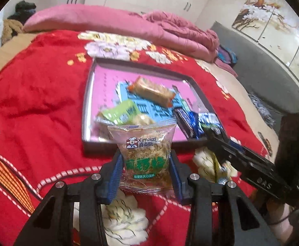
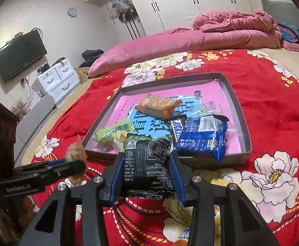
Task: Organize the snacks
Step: 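Lift the pastry bag with the left tool while the right tool lifts the black pack toward the tray, then lower the pastry bag into the tray with the left tool while the right tool lowers the black pack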
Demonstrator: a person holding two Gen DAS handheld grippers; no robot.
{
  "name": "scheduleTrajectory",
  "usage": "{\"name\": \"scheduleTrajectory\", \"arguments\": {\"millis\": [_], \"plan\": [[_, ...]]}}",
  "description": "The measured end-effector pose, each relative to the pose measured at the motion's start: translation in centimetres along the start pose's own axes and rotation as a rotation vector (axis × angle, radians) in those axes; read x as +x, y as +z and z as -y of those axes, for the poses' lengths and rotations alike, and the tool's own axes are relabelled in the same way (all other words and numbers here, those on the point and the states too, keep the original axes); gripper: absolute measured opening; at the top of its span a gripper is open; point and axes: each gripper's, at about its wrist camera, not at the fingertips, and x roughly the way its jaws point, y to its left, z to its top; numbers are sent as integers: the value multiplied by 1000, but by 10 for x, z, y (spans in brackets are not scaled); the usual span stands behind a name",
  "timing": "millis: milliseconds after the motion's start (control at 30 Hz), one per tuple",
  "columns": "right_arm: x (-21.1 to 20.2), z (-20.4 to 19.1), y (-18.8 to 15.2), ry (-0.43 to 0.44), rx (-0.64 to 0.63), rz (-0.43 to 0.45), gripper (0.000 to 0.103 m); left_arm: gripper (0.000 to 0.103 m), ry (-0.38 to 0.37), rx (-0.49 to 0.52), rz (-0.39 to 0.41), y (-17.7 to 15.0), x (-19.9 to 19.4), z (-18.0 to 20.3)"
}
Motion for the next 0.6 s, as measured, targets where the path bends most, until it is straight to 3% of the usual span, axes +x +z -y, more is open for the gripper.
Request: {"name": "scheduleTrajectory", "arguments": {"millis": [333, 600], "plan": [[7, 4, 8, 0, 14, 19, 43, 44, 36, -36, 27, 16, 18, -3], [16, 9, 17, -19, 18, 38, 43, 44, 70, -8, 21, 25, 37, 0]]}}
